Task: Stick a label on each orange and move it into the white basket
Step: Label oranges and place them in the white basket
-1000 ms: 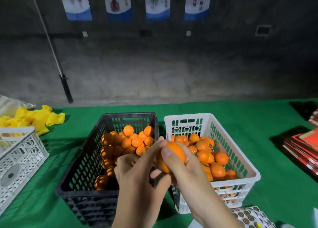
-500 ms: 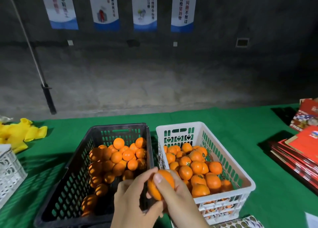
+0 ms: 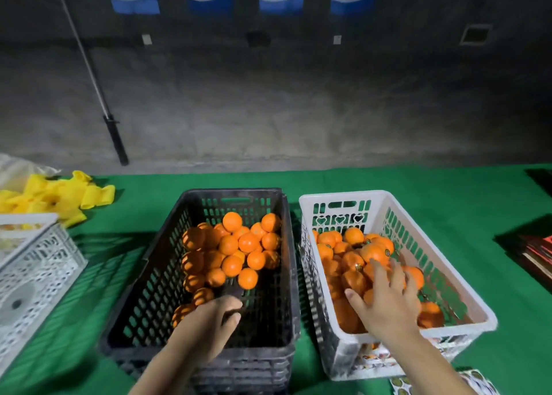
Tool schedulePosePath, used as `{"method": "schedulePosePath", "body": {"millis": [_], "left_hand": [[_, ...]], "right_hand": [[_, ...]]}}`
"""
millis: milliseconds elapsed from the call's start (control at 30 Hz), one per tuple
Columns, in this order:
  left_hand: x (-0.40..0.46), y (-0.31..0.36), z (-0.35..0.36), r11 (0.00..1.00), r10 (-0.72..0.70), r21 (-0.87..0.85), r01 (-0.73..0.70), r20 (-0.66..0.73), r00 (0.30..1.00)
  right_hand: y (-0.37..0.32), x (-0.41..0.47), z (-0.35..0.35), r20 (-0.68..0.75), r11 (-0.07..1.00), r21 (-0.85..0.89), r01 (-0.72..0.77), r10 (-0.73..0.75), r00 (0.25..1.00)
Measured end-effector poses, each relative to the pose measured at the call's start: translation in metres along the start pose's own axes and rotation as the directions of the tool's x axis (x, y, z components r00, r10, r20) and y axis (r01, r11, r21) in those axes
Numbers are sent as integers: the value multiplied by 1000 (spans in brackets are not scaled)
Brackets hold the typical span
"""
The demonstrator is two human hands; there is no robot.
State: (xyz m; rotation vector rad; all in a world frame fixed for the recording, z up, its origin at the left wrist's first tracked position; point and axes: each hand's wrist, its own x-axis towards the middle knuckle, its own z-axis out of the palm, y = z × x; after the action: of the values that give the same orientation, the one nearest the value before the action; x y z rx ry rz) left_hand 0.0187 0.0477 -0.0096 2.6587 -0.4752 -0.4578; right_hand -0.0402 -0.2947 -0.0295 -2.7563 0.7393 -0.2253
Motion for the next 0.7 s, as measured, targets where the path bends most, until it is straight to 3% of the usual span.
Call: {"method": "schedulePosePath", "body": {"millis": [100,200,300,467,700], "left_hand": [[38,-9,2,991,-94,124,51,373,923],[71,-1,13,981,-138,188,47,512,848],[99,2,26,972,-179,220,80,476,861],[155,13,35,937,-240,323,137,304,922],[217,17,70,927,-290,279,252,101,952]], "right_hand": [[-27,-8,27,5,979,44,199,-199,980],[-40,-13,41,32,964,-11,267,-267,963],[-37,-15,45,2,961,-53,272,-272,962],[-39,-18,44,12,963,-56,265,-265,964],[-40,-17,43,26,969,-13,245,-245,969]]}}
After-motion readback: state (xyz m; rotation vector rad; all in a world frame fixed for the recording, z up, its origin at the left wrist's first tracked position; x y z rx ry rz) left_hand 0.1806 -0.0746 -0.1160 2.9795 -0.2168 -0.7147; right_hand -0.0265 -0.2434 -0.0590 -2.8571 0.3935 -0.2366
